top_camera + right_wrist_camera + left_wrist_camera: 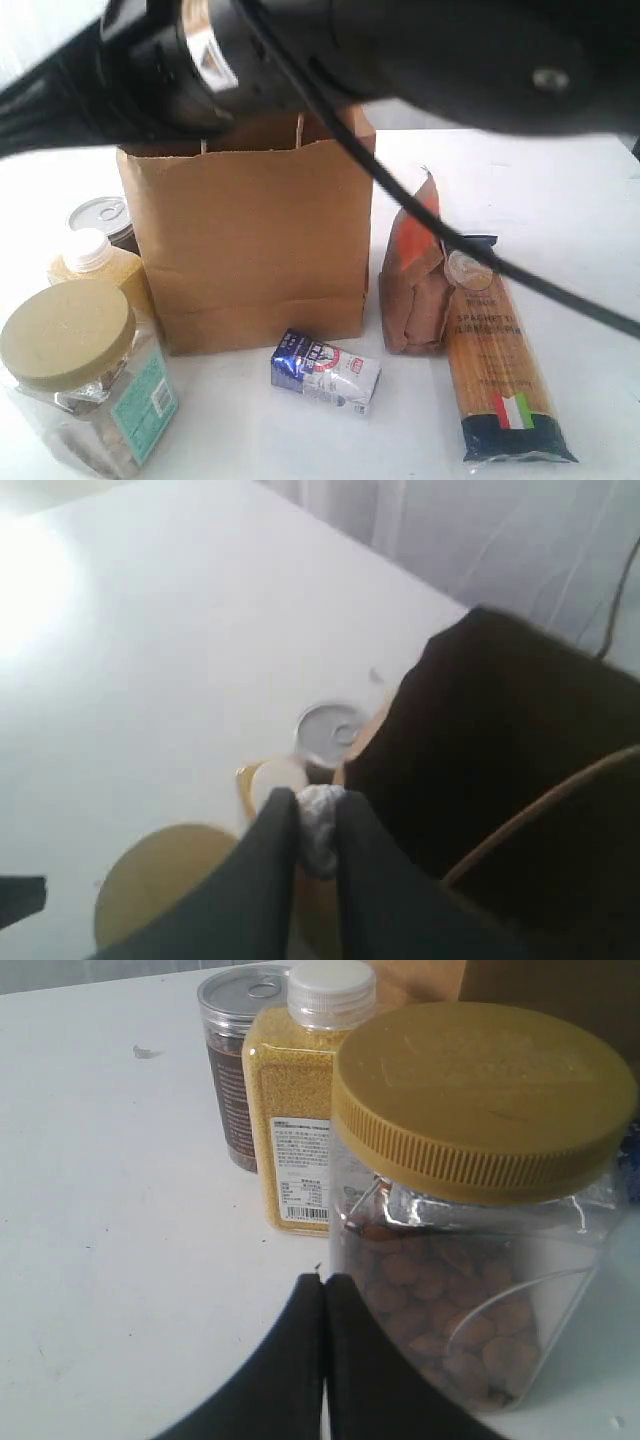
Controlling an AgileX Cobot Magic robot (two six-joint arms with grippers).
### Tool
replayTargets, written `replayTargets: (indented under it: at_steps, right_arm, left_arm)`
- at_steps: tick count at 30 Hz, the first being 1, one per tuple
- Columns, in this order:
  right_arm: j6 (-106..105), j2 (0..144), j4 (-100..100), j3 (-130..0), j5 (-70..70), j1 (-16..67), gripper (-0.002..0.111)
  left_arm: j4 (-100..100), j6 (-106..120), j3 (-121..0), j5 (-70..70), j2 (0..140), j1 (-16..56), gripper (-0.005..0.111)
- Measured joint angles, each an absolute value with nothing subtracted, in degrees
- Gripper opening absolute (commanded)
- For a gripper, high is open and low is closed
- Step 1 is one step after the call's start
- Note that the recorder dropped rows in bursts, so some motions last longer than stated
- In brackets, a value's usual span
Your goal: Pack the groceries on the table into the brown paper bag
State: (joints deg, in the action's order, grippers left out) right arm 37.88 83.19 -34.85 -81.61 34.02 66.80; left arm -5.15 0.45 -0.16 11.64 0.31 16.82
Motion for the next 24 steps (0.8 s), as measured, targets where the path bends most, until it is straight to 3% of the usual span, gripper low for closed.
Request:
replayTargets:
  at_steps: [13,16,22,24]
  right_arm:
    - [37.6,95.15,-39.43,-96.37,40.77,60.43,0.012]
    - [36.56,97.53,-39.19,-99.0,43.59,59.16,0.02]
    - [33.73,99.06,-38.44,-100.3,44.49,58.91,0.048]
    - [33.1,99.06,-38.44,-100.3,44.08,58.91,0.052]
  left_arm:
    - [-5.15,0.45,-0.16,11.64,0.31,16.82,0.0]
    - [-5.15,0.45,-0.16,11.64,0.31,16.82,0.0]
    - [-5.15,0.45,-0.16,11.64,0.31,16.82,0.0]
    - [-5.15,0.45,-0.16,11.64,0.31,16.82,0.0]
